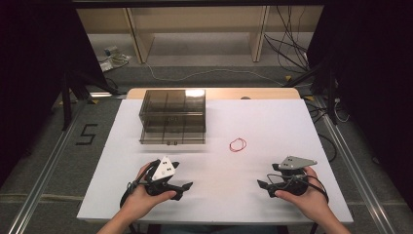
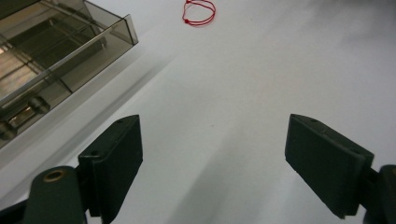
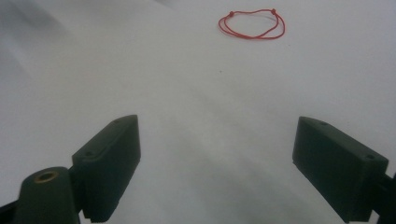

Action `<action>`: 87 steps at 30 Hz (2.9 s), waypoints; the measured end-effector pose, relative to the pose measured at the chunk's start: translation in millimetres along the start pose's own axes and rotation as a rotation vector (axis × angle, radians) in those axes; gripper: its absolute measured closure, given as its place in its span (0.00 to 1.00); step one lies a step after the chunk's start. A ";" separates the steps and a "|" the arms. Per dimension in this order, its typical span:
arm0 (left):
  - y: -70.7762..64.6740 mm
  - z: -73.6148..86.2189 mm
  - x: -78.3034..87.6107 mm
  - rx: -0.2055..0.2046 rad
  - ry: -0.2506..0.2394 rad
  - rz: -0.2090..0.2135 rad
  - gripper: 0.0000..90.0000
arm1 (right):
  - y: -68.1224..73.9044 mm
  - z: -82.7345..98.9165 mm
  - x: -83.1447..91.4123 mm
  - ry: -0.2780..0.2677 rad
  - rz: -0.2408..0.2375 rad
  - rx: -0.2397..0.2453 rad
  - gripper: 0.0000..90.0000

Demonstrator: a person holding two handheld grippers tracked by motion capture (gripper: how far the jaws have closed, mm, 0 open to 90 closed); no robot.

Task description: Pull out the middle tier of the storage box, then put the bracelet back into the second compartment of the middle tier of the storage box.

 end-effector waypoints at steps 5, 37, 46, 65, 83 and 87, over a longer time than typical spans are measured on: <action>3.5 4.0 -1.8 -0.016 0.013 -0.003 0.21 | 1.6 0.1 -3.5 0.009 -0.007 0.007 0.18; 2.2 7.1 -11.0 -0.012 0.040 0.025 0.22 | 1.2 -4.1 -6.1 -0.006 -0.016 0.021 0.18; 3.0 7.9 -11.0 0.013 0.038 0.019 0.22 | 4.4 -20.7 -21.0 -0.022 -0.021 0.064 0.21; 1.0 8.6 -13.0 0.000 0.047 0.033 0.23 | -11.0 -77.9 -112.6 0.035 0.077 0.070 0.42; 0.8 8.2 -12.9 0.000 0.045 0.032 0.24 | -13.7 -81.7 -153.4 0.118 0.084 0.031 0.63; 0.5 7.9 -12.6 -0.004 0.046 0.033 0.24 | -15.0 -82.4 -154.3 0.118 0.081 0.007 0.66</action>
Point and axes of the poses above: each handheld gripper's, and its own axes: x roughly backward along the jaws, z roughly out of its underside, y roughly to its left, the point moved 6 cm from there along -x, roughly forward along the jaws, and after that the axes turned 5 degrees about -y, right-handed, at the moved point
